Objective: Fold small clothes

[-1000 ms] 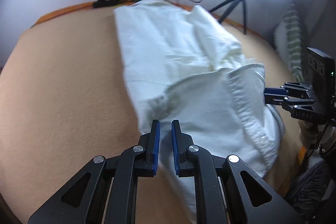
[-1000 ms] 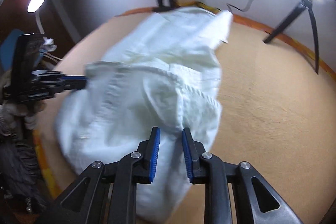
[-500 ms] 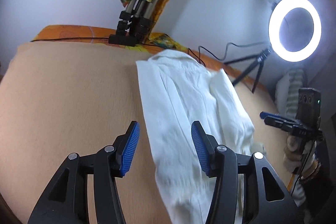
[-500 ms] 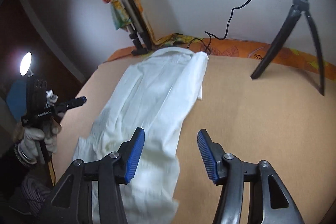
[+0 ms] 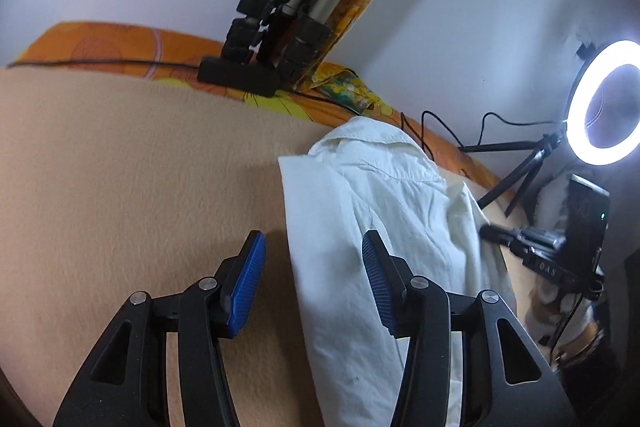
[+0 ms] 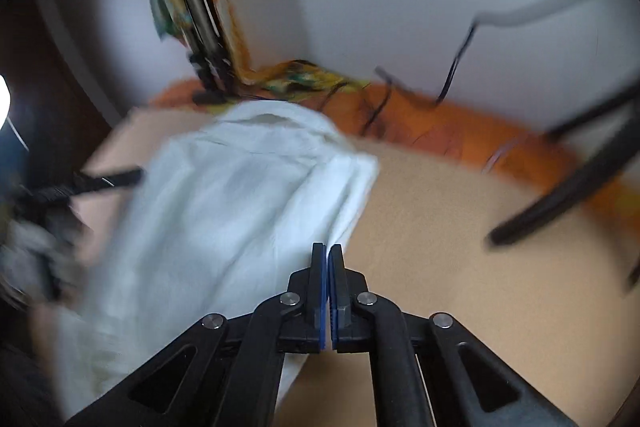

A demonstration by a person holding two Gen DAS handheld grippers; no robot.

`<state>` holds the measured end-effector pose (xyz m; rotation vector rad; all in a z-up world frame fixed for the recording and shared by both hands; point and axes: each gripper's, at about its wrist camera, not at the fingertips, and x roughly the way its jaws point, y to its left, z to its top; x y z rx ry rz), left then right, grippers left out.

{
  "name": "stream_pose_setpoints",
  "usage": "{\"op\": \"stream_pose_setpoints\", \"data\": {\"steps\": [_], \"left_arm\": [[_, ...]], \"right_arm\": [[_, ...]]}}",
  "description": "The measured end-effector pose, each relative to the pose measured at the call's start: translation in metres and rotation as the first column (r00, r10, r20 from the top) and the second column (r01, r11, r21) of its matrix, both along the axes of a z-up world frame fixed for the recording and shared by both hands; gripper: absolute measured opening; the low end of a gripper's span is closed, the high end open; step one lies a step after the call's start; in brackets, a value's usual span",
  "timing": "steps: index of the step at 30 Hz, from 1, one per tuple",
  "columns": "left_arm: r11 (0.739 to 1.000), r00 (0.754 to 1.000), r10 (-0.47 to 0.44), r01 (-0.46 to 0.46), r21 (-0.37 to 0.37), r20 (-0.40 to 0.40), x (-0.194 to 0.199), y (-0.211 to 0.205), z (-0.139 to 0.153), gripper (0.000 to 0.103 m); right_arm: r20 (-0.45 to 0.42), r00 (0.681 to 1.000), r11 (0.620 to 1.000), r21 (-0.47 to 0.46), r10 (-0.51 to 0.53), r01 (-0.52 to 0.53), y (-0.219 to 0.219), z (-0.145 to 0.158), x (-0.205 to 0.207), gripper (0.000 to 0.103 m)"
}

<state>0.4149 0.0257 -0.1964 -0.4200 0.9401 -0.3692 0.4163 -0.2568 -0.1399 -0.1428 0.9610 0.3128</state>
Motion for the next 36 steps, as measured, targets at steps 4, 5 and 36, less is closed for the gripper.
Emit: {"op": "stream_pose_setpoints", "data": {"steps": [4, 5, 36], "left_arm": [[1.0, 1.0, 0.001, -0.001, -0.026, 0.0, 0.01, 0.002, -0.004, 0.049], [1.0, 1.0, -0.002, 0.002, -0.024, 0.004, 0.013, 0.001, -0.004, 0.05], [0.99, 0.959, -0.138, 0.134, 0.03, 0.249, -0.027, -0.02, 0.083, 0.003]], "right_arm": [[-0.032, 0.999, 1.0, -0.013, 0.002, -0.002, -0.005, -0.005, 0.019, 0.0], [-0.029, 0.999, 1.0, -0.005, 0.012, -0.012, -0.006, -0.004, 0.019, 0.0], [0.188, 0.982, 0.985, 0.167, 0.008, -0.04, -0.011, 0.084, -0.025, 0.0]]}}
